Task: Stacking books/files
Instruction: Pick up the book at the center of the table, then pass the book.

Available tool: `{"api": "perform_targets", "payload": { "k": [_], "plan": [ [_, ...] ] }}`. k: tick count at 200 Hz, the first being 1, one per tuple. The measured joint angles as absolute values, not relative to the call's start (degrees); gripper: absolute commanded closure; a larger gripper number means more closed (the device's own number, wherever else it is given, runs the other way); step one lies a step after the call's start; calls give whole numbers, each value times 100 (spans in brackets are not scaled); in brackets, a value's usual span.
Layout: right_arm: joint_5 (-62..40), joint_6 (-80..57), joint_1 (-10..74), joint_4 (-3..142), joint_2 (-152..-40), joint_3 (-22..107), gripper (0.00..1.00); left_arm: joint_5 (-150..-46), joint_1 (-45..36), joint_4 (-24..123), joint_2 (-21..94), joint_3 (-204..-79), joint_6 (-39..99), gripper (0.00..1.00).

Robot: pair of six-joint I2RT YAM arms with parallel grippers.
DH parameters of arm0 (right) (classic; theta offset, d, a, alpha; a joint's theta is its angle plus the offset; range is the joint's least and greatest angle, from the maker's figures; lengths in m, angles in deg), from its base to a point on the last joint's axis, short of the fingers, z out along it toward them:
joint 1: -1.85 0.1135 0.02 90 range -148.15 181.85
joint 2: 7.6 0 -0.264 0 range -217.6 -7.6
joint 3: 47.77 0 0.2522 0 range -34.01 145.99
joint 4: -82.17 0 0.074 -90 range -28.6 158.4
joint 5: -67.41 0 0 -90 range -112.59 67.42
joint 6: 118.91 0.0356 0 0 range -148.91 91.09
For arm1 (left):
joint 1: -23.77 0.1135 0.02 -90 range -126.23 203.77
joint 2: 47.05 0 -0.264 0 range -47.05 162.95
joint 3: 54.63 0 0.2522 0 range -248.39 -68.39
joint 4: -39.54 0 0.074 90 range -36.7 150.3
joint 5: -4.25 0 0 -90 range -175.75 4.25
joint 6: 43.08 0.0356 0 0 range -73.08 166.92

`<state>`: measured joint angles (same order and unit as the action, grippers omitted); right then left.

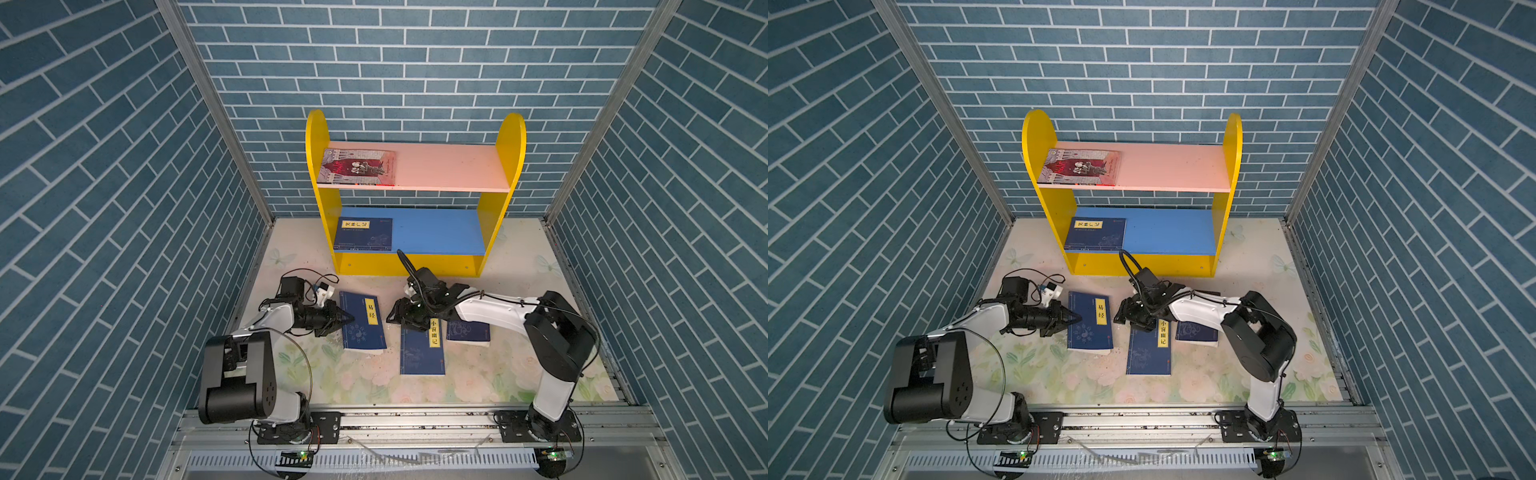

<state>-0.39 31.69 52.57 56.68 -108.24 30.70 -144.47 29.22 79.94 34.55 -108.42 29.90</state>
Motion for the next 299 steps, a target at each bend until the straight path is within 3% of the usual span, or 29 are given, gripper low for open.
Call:
{"api": "perform_targets", "payload": {
  "k": [38, 105, 187, 240, 299],
  "plan": [
    [-419, 3628, 5355, 5965, -9673, 2576, 35, -14860, 2922, 8481, 3125, -11408, 3032, 97],
    [-904, 4224, 6172, 6369, -9089, 2336, 29, -15507, 2920, 9268, 2345, -12230, 2977, 98],
    [-2402, 4581, 7027, 7899, -8269, 1562, 26, -14486, 2631, 6370, 1637, -11699, 85, 100],
    [-2716, 4635, 7097, 9355, -9041, 1577, 25, -13931, 2222, 5119, 1551, -11452, -1027, 100],
    [-2990, 4629, 7097, 10030, -9336, 1717, 25, -13867, 2207, 4761, 1532, -11450, -1512, 100]
  ]
}}
